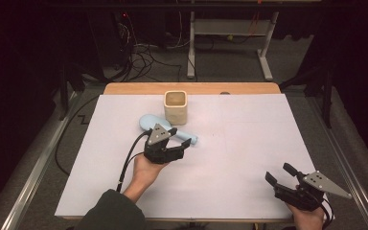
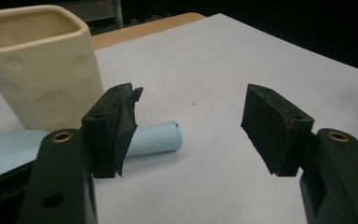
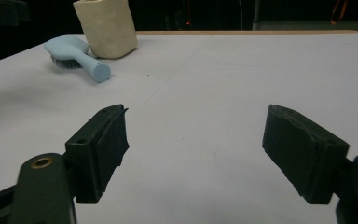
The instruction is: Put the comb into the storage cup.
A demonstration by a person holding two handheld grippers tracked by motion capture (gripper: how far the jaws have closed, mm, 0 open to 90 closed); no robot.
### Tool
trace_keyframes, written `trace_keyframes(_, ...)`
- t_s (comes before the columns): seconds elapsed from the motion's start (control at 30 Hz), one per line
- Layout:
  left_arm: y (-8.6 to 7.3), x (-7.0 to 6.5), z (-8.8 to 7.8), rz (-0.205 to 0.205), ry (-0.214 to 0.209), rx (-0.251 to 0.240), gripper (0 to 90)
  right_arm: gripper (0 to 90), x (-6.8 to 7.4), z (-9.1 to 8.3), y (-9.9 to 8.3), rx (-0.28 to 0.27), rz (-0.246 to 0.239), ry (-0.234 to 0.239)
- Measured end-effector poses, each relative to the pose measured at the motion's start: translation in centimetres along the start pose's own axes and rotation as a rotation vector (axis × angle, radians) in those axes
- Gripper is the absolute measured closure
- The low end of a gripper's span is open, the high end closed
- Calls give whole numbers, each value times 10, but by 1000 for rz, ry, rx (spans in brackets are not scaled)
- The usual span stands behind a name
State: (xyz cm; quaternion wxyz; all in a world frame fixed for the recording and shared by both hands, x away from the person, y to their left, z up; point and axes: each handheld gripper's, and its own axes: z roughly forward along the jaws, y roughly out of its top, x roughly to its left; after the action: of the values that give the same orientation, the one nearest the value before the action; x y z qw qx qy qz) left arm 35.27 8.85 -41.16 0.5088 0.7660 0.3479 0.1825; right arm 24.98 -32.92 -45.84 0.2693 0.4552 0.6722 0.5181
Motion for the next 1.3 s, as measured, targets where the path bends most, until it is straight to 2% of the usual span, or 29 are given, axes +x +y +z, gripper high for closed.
trace_keyframes(0.7, 22, 1, 22, 0, -2, 3, 375, 227, 0, -1, 0, -8, -2, 1)
trace_keyframes(0.9, 30, 2, 27, 8, 11, 36, 388, 227, 1, -1, 0, -7, -4, 0)
trace_keyframes(1.03, 38, 3, 29, 6, 20, 77, 405, 227, 1, -2, 0, -11, -6, 2)
trace_keyframes(1.23, 44, 8, 33, -66, 32, 132, 416, 228, 1, -3, 0, -12, -14, -3)
trace_keyframes(1.3, 47, 11, 34, -57, 31, 181, 420, 229, 1, -3, 0, -11, -14, -5)
